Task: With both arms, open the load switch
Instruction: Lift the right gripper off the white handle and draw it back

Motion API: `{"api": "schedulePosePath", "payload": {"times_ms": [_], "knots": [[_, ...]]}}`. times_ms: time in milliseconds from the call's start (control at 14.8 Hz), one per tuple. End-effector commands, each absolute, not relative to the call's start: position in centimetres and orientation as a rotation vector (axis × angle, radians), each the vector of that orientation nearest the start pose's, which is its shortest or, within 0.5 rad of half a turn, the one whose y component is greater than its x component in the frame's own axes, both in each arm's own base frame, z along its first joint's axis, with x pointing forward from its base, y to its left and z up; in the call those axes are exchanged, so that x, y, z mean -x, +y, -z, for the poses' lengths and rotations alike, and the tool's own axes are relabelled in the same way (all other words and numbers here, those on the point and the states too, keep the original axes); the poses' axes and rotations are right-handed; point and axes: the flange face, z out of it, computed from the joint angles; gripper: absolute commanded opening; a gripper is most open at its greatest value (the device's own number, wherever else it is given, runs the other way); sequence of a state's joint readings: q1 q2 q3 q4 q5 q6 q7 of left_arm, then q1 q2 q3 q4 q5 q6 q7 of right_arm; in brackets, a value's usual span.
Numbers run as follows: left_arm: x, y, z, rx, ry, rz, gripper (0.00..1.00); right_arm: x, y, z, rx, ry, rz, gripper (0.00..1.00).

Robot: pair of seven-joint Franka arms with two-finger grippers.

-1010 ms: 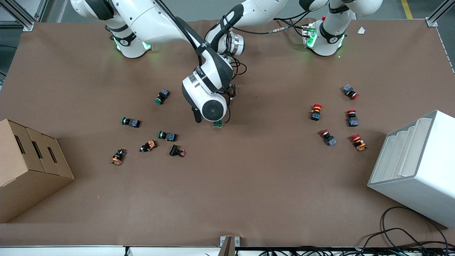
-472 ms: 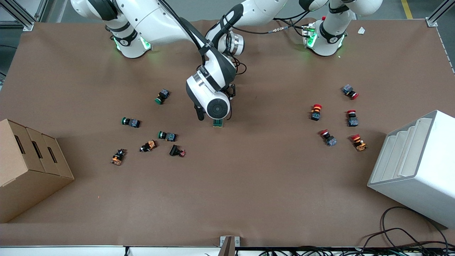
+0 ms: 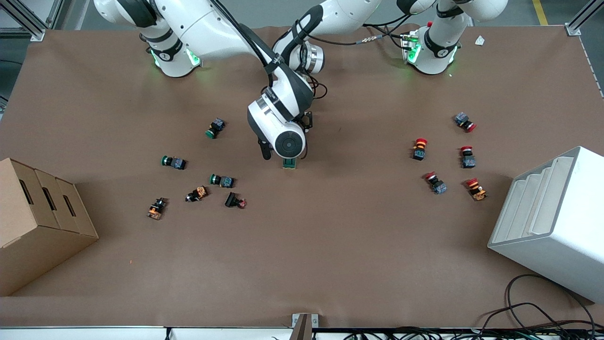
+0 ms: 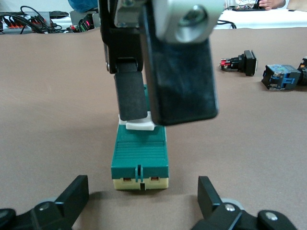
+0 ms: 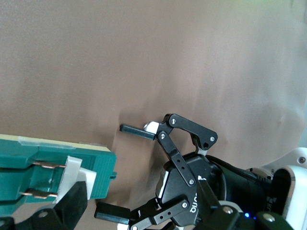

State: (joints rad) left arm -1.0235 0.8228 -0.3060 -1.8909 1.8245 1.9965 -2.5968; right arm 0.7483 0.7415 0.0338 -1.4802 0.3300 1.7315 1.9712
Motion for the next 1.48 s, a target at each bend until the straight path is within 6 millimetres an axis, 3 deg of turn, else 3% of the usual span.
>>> {"api": "schedulePosePath", "payload": {"times_ms": [0, 202, 337, 472, 674, 1010, 1415], "knots": [[-18.6, -56.3, -6.1, 2.751, 0.178, 1.651, 1.00, -44.9, 48.2, -21.2, 2.729, 2.146, -0.755, 1.00], [-18.6, -56.3, -6.2, 2.750, 0.181, 1.652, 1.00, -46.6, 47.4, -23.0, 2.732, 2.075, -0.745, 1.00], [-18.6, -56.4, -6.4, 2.748, 0.185, 1.656, 1.00, -48.7, 45.6, -25.0, 2.777, 1.967, -0.702, 1.00], [-18.6, -56.7, -7.1, 2.735, 0.219, 1.656, 0.99, -50.7, 42.9, -27.9, 2.918, 1.771, -0.597, 1.00], [-18.8, -57.4, -8.9, 2.728, 0.186, 1.634, 0.99, -55.1, 36.6, -32.0, 3.008, 1.454, -0.591, 1.00], [-19.6, -58.7, -16.0, 2.687, 0.132, 1.438, 0.99, -60.5, 23.8, -38.8, 3.100, 0.891, -0.550, 1.00], [-24.2, -60.1, -29.1, 2.776, -0.038, 1.121, 1.00, -63.2, 10.9, -44.5, 3.175, 0.310, -0.421, 1.00]]}}
